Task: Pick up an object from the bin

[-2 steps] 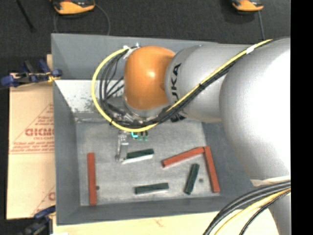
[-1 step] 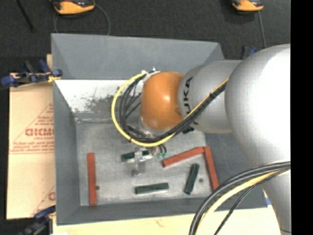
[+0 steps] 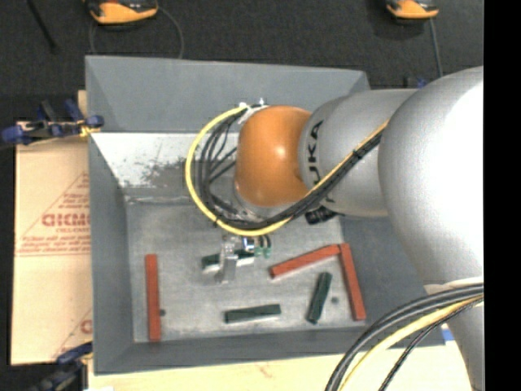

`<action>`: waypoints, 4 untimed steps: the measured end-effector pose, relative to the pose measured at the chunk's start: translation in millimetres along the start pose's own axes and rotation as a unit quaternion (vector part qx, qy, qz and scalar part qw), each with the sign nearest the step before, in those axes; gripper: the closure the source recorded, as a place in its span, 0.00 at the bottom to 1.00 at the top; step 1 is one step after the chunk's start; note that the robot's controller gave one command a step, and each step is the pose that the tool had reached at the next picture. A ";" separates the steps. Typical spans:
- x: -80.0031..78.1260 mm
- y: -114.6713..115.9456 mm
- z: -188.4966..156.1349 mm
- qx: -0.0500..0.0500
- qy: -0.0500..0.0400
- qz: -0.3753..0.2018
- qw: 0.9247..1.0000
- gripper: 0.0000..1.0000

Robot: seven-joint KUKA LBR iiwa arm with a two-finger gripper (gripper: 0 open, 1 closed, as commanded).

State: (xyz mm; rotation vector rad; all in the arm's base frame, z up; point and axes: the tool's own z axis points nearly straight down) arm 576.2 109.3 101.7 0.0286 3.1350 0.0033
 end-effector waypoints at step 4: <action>-15.6 4.9 31.4 0.000 0.000 0.028 1.000 1.00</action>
Offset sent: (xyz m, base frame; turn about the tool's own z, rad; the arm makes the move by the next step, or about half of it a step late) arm 0.0092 -0.0100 0.0002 0.0581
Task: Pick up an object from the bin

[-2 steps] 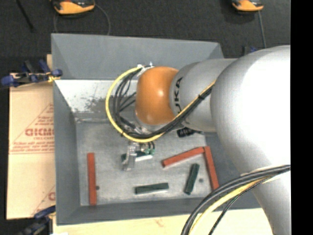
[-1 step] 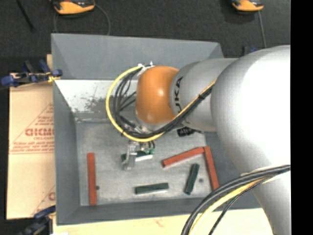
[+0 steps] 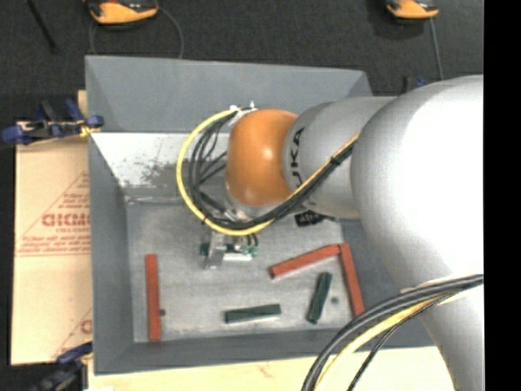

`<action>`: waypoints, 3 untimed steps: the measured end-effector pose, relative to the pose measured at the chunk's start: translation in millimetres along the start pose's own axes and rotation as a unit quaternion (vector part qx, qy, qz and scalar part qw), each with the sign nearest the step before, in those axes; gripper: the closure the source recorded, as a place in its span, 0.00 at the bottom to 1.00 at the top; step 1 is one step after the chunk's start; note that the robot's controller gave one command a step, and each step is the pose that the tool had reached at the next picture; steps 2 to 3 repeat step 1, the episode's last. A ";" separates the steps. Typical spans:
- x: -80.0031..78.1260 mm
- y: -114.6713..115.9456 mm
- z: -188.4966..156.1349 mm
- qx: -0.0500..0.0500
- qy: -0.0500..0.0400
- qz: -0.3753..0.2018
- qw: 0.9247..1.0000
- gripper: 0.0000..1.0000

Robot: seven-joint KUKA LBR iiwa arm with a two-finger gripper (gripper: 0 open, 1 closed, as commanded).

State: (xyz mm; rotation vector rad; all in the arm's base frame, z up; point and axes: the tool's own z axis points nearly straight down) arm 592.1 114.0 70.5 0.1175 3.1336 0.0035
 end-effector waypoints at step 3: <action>-1.5 -0.5 -9.1 0.000 0.000 0.001 1.000 1.00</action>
Offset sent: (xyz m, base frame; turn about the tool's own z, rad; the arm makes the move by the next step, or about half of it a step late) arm 0.0000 -0.0001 0.0079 0.0000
